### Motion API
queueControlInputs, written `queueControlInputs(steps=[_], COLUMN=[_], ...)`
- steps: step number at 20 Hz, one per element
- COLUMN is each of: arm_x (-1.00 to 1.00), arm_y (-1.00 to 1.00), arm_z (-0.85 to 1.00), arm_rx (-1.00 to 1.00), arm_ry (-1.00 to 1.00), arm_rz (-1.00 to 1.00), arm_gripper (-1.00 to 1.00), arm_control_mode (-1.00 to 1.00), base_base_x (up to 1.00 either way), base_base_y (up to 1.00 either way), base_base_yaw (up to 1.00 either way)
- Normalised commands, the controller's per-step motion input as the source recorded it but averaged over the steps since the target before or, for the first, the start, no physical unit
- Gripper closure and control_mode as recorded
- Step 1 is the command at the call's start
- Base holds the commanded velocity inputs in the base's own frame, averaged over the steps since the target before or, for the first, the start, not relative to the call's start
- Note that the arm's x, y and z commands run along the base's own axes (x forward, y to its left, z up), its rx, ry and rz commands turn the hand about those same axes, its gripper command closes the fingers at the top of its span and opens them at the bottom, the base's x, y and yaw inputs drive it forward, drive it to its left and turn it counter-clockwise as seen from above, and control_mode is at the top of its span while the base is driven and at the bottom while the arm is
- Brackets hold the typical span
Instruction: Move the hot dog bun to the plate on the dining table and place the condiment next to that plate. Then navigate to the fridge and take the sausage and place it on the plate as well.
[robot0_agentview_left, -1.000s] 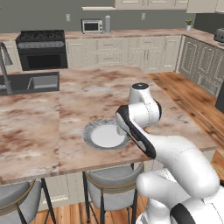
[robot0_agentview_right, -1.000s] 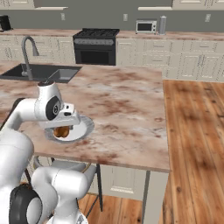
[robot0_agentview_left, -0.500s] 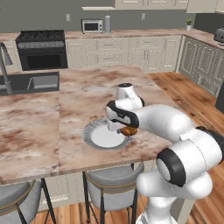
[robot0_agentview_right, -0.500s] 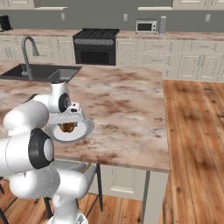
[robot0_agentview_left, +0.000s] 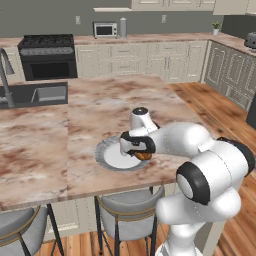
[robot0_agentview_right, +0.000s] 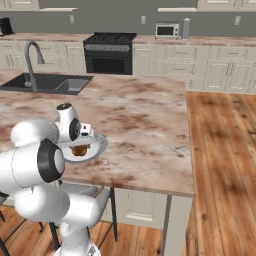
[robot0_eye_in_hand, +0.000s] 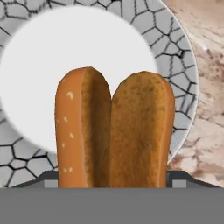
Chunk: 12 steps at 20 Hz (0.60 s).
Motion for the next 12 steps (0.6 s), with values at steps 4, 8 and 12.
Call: queueControlInputs(steps=[4, 8, 12], arm_x=[0.42, 0.67, 0.54], arm_y=[0.0, 0.01, 0.19], arm_z=[-0.33, -0.11, -0.03], arm_rx=[0.0, 0.0, 0.0], arm_ry=[-0.08, 0.0, 0.0], arm_rz=[0.0, 0.0, 0.0], arm_gripper=[1.0, 1.0, 1.0], arm_control_mode=[-1.0, -1.0, -1.0], base_base_x=[0.0, 0.0, 0.0], base_base_y=[0.0, 0.0, 0.0], base_base_yaw=[0.0, 0.0, 0.0])
